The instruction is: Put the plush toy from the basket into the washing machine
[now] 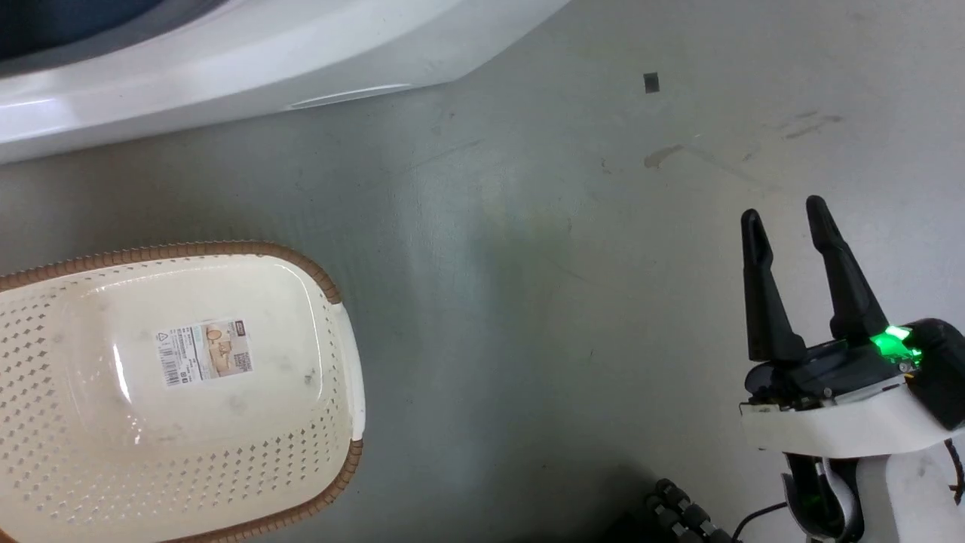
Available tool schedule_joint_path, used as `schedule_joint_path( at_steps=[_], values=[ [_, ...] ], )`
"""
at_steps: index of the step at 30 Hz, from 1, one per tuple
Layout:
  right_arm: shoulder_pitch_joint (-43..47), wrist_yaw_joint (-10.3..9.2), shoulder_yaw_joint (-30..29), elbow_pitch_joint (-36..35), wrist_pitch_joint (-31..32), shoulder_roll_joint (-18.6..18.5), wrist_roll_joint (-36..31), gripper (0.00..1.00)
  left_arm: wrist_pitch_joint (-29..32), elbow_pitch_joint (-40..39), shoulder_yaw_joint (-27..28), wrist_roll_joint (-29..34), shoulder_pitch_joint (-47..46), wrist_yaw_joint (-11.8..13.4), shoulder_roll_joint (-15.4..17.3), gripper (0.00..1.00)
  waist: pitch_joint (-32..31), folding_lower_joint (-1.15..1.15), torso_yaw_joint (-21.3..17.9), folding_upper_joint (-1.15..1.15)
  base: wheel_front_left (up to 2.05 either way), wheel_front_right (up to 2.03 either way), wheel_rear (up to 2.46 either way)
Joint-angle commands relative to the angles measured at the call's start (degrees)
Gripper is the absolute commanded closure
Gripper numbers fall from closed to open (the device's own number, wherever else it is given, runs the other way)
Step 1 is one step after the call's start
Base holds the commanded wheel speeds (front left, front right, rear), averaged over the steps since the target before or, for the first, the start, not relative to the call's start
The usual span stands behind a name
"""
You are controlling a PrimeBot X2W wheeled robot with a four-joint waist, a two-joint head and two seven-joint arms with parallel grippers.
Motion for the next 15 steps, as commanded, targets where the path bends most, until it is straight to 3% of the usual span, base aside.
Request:
schedule_joint_path(
  at_steps=[1,10,15],
  values=[
    [-1.15,-0.05,0.22,-0.26,-0.27,-0.01,0.26,0.0,1.42,2.44,-1.8,-2.88,-1.68,-0.14,-0.49,1.0,0.52,-0.01,-0.11,0.0,0.0,0.0,0.0],
    [-1.9,-0.05,0.71,-0.6,-0.27,-0.01,0.38,0.0,16.3,11.09,-16.01,-23.08,-7.22,-0.16,-0.75,1.0,2.23,-0.01,0.1,0.0,0.0,0.0,0.0],
    [-2.56,-0.05,0.81,-0.26,-0.27,-0.01,0.3,0.0,17.96,10.89,-21.81,-27.87,-8.69,-0.16,0.62,1.0,2.52,-0.01,0.44,0.0,0.0,0.0,0.0]
  ],
)
